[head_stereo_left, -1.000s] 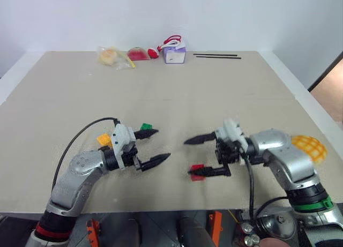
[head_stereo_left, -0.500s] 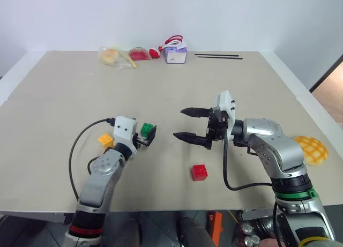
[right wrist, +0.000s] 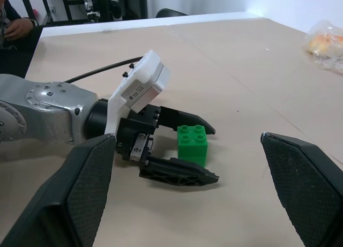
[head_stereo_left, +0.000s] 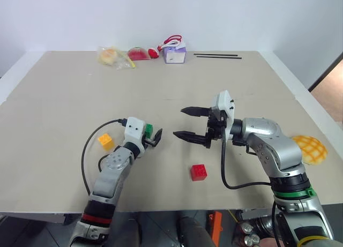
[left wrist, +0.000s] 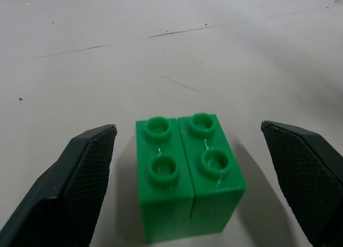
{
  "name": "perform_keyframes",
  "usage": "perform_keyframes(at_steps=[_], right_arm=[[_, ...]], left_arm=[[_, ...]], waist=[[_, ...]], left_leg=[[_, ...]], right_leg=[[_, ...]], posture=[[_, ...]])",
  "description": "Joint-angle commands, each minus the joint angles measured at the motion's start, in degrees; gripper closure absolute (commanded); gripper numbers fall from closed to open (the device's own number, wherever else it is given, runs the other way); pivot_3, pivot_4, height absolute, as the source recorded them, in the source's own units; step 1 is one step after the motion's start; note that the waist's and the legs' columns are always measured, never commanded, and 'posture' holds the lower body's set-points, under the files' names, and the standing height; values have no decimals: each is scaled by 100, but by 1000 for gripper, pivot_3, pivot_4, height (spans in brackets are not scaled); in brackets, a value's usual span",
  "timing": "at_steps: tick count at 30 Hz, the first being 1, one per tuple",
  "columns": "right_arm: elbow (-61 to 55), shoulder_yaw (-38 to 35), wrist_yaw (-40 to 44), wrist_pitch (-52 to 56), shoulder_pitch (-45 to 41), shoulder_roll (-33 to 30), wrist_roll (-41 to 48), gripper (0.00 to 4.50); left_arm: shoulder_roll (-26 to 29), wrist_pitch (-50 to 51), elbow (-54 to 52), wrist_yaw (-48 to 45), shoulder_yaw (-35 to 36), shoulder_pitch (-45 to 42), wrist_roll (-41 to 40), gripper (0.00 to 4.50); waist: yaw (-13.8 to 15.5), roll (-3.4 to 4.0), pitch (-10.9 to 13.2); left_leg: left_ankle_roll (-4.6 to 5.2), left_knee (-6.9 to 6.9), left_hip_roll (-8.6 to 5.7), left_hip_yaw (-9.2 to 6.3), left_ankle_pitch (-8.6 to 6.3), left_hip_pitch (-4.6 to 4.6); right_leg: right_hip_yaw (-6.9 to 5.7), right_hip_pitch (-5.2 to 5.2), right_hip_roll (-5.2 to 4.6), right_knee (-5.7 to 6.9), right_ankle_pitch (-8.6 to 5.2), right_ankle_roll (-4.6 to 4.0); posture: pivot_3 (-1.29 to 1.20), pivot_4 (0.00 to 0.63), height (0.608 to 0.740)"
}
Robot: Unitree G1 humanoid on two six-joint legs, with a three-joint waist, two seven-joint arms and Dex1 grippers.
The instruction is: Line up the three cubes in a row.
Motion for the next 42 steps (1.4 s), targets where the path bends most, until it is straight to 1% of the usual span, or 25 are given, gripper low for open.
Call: perform_keyframes(at_steps=[1,4,6,7,10,12,13,17,19,22,24,26,31,36,39,42], right_arm=[[-129,-59,-29,-71,-102,-1,25,0],[-118,-66,-33,-71,-103,0,19,0],[-122,-73,-30,-68,-100,-5,24,0],[-128,-77,-23,-70,-94,-10,27,0],[-158,-95,3,-82,-66,-29,46,0],[-197,-127,58,-90,-42,-63,87,0],[-257,-152,131,-82,0,-112,136,0],[-620,-221,579,-82,277,-432,387,0],[-785,-206,780,-82,403,-641,443,0],[-977,-160,1023,-159,593,-954,410,0],[-1049,-174,1065,-185,683,-1074,403,0],[-1120,-206,1083,-180,774,-1167,416,0],[-1282,-221,1029,-161,936,-1257,446,0],[-1461,-217,1122,-91,1111,-1439,506,0],[-1578,-228,1231,-71,1279,-1634,564,0],[-1587,-240,1210,-68,1334,-1699,579,0]], left_arm=[[-48,-113,-97,-1,23,-85,24,1180],[-61,-98,-121,-6,25,-52,32,2142],[-56,-85,-129,-1,42,-38,34,2904],[-50,-78,-127,3,58,-36,33,3152],[-7,-78,-123,-53,98,-44,10,3130],[68,-74,-201,-408,136,-55,-244,3130],[163,-43,-295,-774,132,-54,-473,3130],[961,11,-841,-2592,-107,105,-1272,3130],[1395,49,-1039,-3285,-157,214,-1554,3130],[1877,-29,-1173,-3952,-187,338,-1734,3130],[2124,-92,-1293,-4324,-251,469,-1813,3130],[2299,-203,-1420,-4653,-382,634,-1819,3130],[2360,-608,-1401,-4994,-680,770,-1597,3130],[2242,-982,-1127,-5089,-913,655,-1323,3130],[2131,-1120,-930,-5083,-1010,562,-1207,3130],[2019,-1198,-760,-5077,-1075,469,-1135,3130]], waist=[[0,0,0],[0,0,0],[0,0,0],[-1,0,0],[0,0,0],[-1,0,0],[-1,0,0],[-3,1,0],[-4,1,0],[-2,1,0],[-4,1,1],[-5,1,1],[-1,1,1],[-1,1,1],[3,1,1],[3,1,1]], left_leg=[[0,0,0,0,0,0],[0,-1,0,0,0,0],[0,-1,0,0,0,1],[0,0,0,0,0,1],[0,0,0,0,0,1],[0,0,0,0,0,1],[0,-1,0,0,0,1],[0,-8,1,0,0,-4],[-2,-15,1,1,-1,-1],[-2,-22,3,1,-1,2],[-2,-21,4,1,-2,3],[-2,-20,5,2,-1,4],[-2,-16,4,3,-1,4],[-2,-14,4,3,-1,3],[-2,-15,4,3,-2,3],[-2,-15,4,2,-1,3]], right_leg=[[0,0,0,0,0,0],[0,0,0,0,0,0],[0,0,0,0,0,0],[0,0,0,0,0,0],[0,1,0,0,0,1],[0,1,0,0,0,0],[0,0,1,0,0,0],[-2,-6,0,0,-6,-3],[-1,-6,-1,0,-12,-6],[-4,-7,-2,0,-19,-12],[-5,-7,-1,0,-33,-38],[-4,-6,-1,0,-33,-38],[-4,-5,-4,0,-34,-38],[-4,-5,-4,0,-33,-38],[-4,-5,-4,0,-34,-38],[-4,-5,-3,0,-34,-38]], posture=[[0,150,740],[0,150,740],[0,150,740],[0,150,740],[0,150,740],[0,150,740],[0,150,740],[0,150,740],[0,150,740],[0,150,740],[0,150,740],[0,150,740],[0,150,740],[0,150,740],[0,150,740],[0,150,740]])
